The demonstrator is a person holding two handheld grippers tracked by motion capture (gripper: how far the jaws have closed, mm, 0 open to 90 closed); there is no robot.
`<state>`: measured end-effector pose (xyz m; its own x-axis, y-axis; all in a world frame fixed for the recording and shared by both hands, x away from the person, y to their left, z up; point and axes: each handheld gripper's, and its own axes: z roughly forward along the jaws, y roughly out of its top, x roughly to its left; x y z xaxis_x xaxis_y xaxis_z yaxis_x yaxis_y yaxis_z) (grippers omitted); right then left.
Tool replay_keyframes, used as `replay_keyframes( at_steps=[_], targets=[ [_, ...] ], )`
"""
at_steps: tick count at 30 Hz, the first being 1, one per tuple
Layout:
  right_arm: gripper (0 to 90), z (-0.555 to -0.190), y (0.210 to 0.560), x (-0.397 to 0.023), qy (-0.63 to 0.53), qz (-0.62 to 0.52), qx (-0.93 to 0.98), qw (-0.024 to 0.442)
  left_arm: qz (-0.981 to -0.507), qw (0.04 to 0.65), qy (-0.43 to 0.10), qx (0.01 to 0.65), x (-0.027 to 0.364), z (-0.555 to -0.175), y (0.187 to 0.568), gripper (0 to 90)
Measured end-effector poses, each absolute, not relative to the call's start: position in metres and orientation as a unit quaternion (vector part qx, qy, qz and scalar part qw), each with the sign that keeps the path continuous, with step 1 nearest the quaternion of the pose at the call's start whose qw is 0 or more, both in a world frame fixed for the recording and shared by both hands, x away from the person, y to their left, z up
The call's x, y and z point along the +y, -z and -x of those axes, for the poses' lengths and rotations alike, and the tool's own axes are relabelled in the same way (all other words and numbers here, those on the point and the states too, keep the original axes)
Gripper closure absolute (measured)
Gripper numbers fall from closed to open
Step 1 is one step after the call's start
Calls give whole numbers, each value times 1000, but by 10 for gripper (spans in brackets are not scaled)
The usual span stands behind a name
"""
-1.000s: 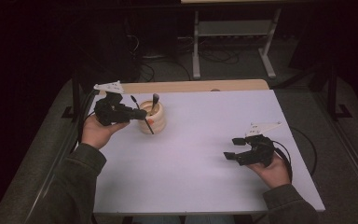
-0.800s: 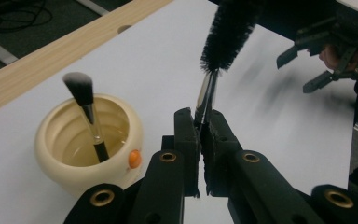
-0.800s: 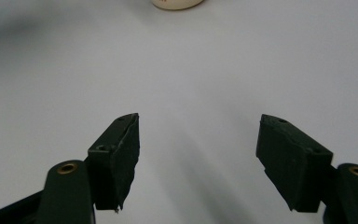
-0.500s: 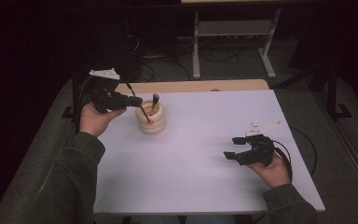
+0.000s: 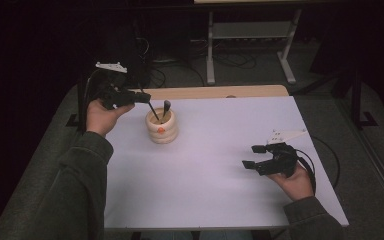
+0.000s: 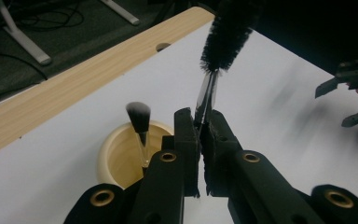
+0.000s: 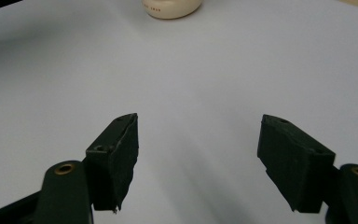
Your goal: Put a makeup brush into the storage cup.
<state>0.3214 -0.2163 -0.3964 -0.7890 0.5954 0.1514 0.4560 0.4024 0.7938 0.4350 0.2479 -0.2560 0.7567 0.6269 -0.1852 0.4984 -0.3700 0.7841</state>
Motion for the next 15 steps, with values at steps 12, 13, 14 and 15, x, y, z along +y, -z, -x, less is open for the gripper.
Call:
replay_keyframes(
  at_steps=[12, 13, 14, 15],
  targets=[
    [278, -324, 397, -217, -448, -318, 833, 75, -821, 440, -80, 355, 247, -453, 252, 850],
    [278, -323, 397, -217, -445, -317, 834, 74, -817, 442, -81, 362, 246, -455, 253, 850],
    [277, -323, 397, -217, -448, -317, 833, 76, -817, 442, -81, 362, 246, -455, 253, 851],
    [277, -323, 397, -217, -449, -316, 832, 76, -817, 441, -80, 361, 246, -457, 254, 851]
  ],
)
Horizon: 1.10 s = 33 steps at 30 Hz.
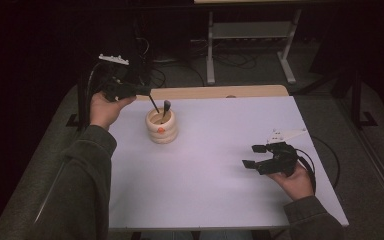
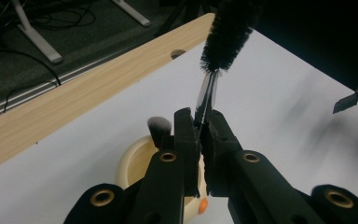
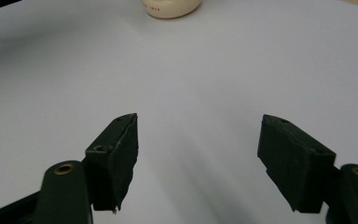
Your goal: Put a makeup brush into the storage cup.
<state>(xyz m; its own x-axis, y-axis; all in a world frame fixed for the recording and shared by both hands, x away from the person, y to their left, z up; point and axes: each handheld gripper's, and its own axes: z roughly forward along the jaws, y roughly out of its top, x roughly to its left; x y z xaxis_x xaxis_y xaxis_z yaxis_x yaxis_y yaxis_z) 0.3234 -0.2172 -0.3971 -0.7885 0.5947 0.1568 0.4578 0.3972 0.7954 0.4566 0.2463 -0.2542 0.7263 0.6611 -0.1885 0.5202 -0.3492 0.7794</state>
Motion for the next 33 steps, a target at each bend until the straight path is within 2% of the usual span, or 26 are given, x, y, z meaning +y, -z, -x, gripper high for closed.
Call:
replay_keyframes(
  at_steps=[33],
  targets=[
    [270, -323, 395, -218, -453, -313, 831, 76, -810, 429, -72, 394, 249, -476, 283, 850]
  ],
)
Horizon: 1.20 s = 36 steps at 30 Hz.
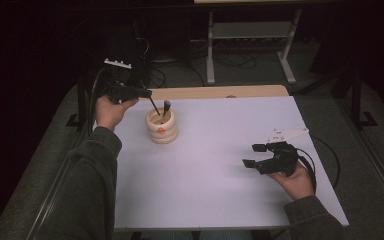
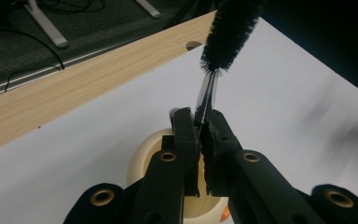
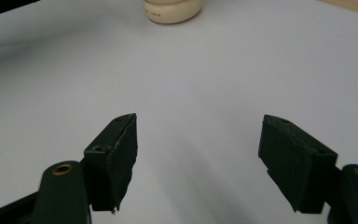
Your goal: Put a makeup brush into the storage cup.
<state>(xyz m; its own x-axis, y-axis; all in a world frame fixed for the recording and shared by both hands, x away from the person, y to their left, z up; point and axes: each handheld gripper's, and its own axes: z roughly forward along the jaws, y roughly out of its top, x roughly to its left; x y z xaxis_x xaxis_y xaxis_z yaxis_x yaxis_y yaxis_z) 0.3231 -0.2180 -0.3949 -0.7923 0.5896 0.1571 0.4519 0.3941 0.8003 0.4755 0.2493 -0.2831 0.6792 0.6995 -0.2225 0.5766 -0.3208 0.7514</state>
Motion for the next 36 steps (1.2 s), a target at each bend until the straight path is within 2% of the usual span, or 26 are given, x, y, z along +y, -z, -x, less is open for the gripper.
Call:
replay_keyframes(
  at_steps=[36],
  targets=[
    [273, -325, 396, -217, -449, -312, 834, 75, -807, 410, -61, 421, 249, -475, 323, 846]
  ],
)
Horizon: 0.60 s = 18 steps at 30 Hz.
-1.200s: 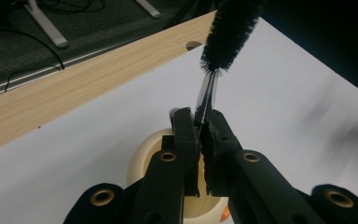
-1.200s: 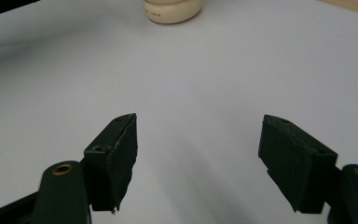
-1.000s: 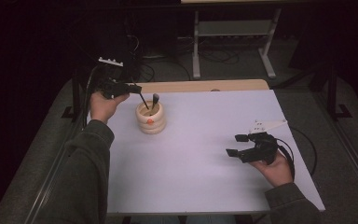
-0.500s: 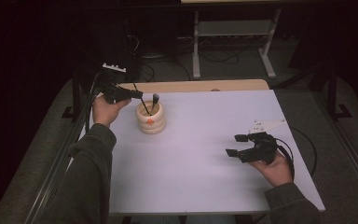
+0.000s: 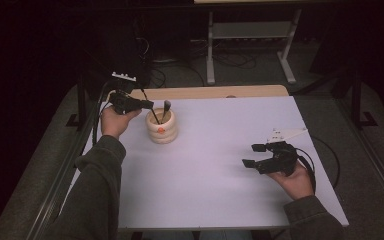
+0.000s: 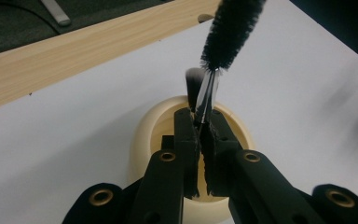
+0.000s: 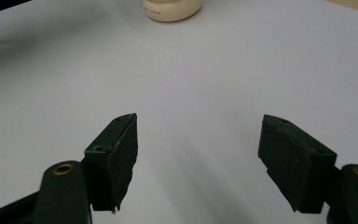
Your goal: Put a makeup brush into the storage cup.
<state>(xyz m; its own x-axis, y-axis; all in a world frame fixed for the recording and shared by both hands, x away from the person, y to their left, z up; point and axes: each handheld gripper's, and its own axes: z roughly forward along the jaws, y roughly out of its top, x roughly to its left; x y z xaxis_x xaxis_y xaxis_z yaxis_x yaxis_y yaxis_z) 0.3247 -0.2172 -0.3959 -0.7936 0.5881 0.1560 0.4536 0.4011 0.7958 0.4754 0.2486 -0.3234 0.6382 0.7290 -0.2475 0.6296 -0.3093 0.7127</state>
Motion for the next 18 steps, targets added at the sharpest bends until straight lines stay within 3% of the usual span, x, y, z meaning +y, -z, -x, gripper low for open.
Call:
replay_keyframes(
  at_steps=[18],
  targets=[
    [276, -326, 397, -217, -449, -314, 834, 71, -811, 404, -59, 420, 248, -475, 332, 844]
  ],
)
